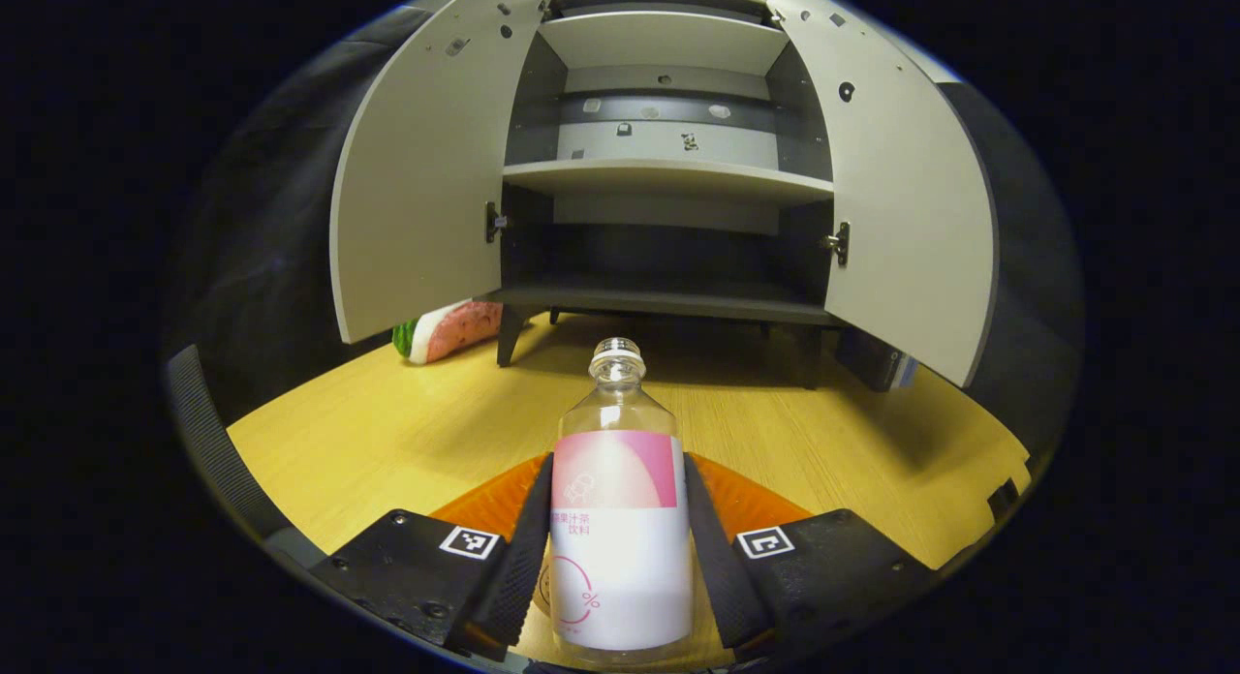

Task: Grasp the bottle in the cabinet with the left hand and place it on the coaster, then close the right door with the right hand and the left door with the left hand.

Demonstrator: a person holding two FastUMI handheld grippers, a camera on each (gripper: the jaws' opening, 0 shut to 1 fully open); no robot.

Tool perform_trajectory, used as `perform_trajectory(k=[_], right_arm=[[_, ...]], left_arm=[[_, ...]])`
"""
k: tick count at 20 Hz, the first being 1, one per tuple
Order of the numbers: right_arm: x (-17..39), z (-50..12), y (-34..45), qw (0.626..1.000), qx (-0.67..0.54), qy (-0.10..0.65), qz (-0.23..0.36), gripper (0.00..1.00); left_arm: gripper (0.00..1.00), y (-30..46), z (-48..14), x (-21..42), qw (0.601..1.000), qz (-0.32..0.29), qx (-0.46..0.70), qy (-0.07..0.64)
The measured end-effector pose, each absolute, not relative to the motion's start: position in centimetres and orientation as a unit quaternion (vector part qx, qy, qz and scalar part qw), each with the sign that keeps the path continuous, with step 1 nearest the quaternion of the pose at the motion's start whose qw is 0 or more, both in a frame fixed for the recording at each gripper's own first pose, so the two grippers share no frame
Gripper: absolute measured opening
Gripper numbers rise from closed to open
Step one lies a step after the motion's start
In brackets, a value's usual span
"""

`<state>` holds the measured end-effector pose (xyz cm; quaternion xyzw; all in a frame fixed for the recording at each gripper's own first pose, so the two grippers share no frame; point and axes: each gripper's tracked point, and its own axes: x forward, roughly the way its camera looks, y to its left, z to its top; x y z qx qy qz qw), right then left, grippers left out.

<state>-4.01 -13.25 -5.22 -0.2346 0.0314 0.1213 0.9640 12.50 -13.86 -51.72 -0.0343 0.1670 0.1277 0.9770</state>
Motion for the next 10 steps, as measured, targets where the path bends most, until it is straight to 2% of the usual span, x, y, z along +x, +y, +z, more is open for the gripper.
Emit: perform_trajectory(k=[2,4,10], right_arm=[[-4.5,-5.5,-11.9,0.961,-0.234,0.032,0.142,0.96],[-5.0,-5.2,-9.7,0.958,-0.232,0.022,0.169,0.96],[-5.2,-6.6,-4.6,0.943,-0.219,0.025,0.248,0.96]], left_arm=[[0.77,-13.8,-49.4,13.2,0.981,0.125,-0.035,0.144],[0.74,-14.3,-46.7,13.6,0.985,0.113,-0.028,0.126],[0.73,-18.2,-36.8,13.7,0.998,0.03,-0.018,0.056]])
